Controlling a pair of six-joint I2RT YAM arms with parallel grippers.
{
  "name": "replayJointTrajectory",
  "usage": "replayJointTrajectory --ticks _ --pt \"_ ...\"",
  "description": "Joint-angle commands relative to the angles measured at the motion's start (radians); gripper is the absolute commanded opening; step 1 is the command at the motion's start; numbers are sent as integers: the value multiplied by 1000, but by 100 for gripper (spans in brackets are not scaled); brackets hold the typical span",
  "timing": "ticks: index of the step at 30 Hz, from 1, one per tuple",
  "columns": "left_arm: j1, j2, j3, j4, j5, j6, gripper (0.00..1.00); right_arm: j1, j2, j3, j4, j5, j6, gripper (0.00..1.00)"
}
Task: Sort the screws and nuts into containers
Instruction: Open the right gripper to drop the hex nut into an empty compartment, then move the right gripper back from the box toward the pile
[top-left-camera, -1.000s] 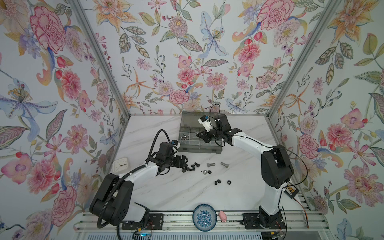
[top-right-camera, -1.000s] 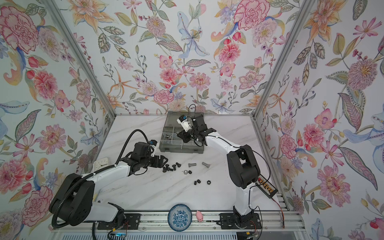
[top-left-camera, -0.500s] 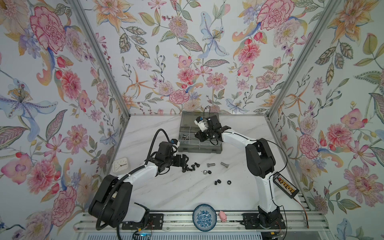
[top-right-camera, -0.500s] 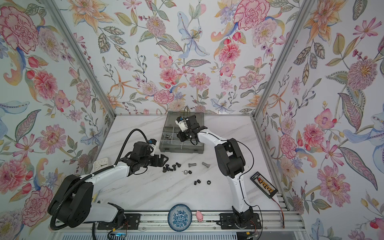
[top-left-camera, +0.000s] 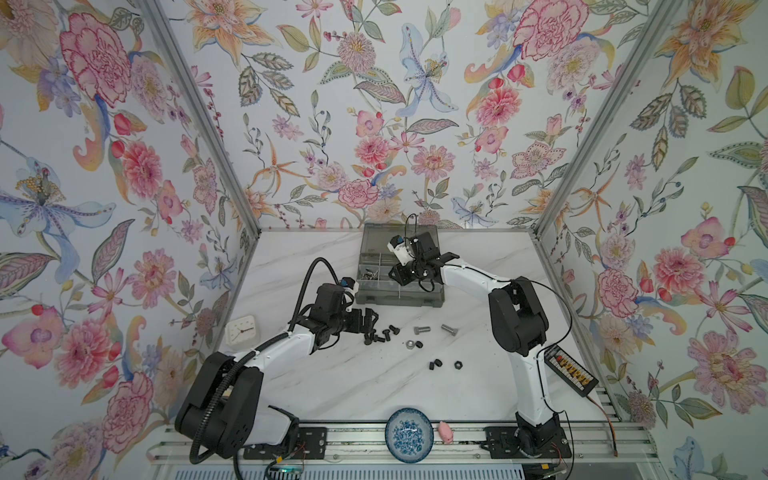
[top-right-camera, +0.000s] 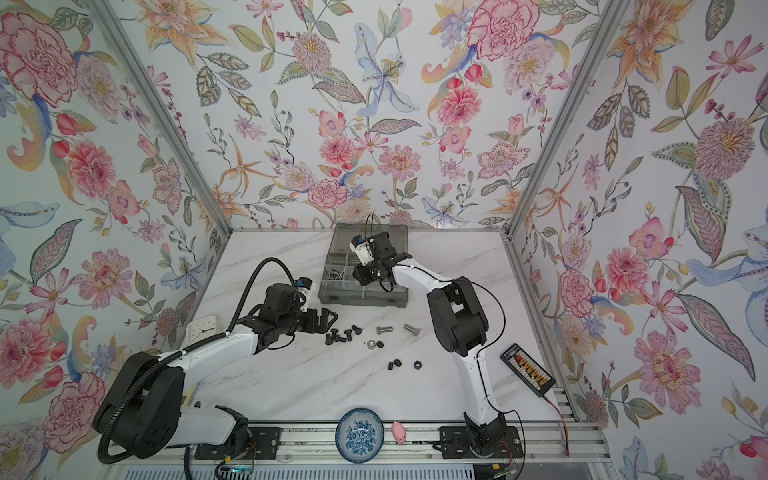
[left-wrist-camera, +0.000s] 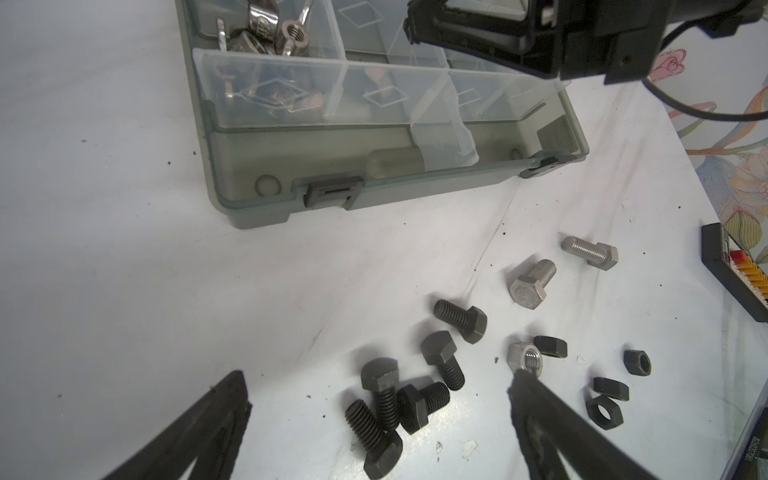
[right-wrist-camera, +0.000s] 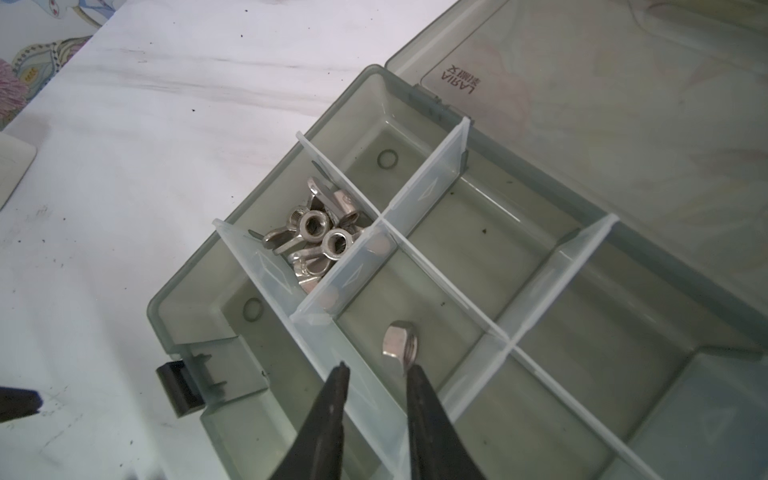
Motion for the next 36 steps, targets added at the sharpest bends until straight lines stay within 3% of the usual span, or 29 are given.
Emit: replayJointTrajectory --ticks 1,6,12,21,27,36 --pt "13 -13 0 4 16 -1 99 7 -7 18 -19 16 -6 38" --pt "12 -6 13 -2 16 5 99 12 -86 -39 -25 12 -26 44" --pt "14 0 29 -9 26 15 99 51 -299 -268 -40 -23 -82 51" --pt "14 26 36 20 58 7 99 146 -550 -606 -61 -8 5 61" --pt "16 29 38 8 83 18 99 210 -552 -678 -69 51 76 64" --pt "21 14 16 10 131 19 99 236 -474 -643 -120 159 143 65"
